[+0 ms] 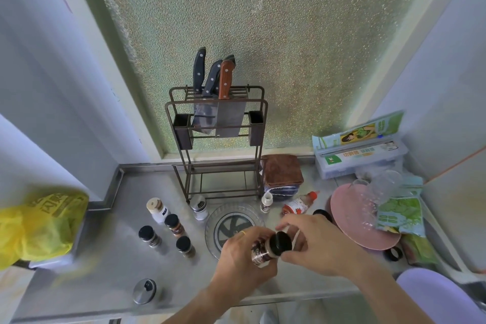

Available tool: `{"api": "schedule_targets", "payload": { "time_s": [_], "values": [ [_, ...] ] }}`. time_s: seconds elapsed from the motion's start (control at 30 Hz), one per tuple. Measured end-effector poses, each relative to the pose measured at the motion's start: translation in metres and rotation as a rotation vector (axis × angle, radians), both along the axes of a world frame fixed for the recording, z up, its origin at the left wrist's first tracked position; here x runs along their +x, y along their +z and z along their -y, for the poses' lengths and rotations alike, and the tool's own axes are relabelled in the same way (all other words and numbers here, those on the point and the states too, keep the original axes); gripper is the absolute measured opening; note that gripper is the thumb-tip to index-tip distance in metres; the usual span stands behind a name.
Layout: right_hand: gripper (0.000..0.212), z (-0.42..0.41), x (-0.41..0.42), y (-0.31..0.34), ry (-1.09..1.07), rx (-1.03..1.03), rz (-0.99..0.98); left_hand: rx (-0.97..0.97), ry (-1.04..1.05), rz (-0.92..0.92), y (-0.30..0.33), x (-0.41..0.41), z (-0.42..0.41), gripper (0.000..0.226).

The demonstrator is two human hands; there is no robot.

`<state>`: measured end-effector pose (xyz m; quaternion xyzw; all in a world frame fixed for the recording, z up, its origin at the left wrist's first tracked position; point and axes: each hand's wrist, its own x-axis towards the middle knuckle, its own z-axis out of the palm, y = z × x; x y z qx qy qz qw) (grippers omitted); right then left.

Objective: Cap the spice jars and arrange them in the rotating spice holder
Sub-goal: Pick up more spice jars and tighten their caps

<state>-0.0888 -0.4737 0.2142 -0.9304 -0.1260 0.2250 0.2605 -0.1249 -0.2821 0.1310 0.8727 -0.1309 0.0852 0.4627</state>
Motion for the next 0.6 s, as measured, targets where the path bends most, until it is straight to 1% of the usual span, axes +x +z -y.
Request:
{"api": "schedule_targets", "payload": {
  "time_s": [0.07,0.13,0.2,0.27,0.37,0.5,0.6],
  "values": [
    [0.039,-0.001,0.0,0.0,-0.004,-0.033,0.019,0.005,-0.016,-0.002,0.0,0.0,0.0,0.038],
    [0.043,-0.003,0.001,-0.003,-0.02,-0.041,0.05,0.004,-0.024,-0.007,-0.002,0.0,0.0,0.038],
    [0.044,-0.002,-0.001,-0.009,-0.008,0.016,0.028,-0.002,-0.015,-0.026,-0.004,0.001,0.0,0.039],
    [0.04,0.002,-0.002,-0.017,-0.031,0.064,0.01,0.003,-0.021,-0.031,-0.007,0.003,0.001,0.04],
    [0.04,0.004,-0.007,-0.031,-0.144,0.1,0.031,-0.004,-0.042,-0.057,-0.015,0.003,0.005,0.044],
    [0.038,0.004,-0.012,-0.058,-0.269,0.102,0.136,-0.024,-0.036,-0.136,-0.029,0.016,0.017,0.045],
    [0.038,0.009,-0.005,-0.079,-0.332,0.044,0.152,0.06,-0.099,-0.178,-0.041,0.031,0.035,0.041]
  ]
}}
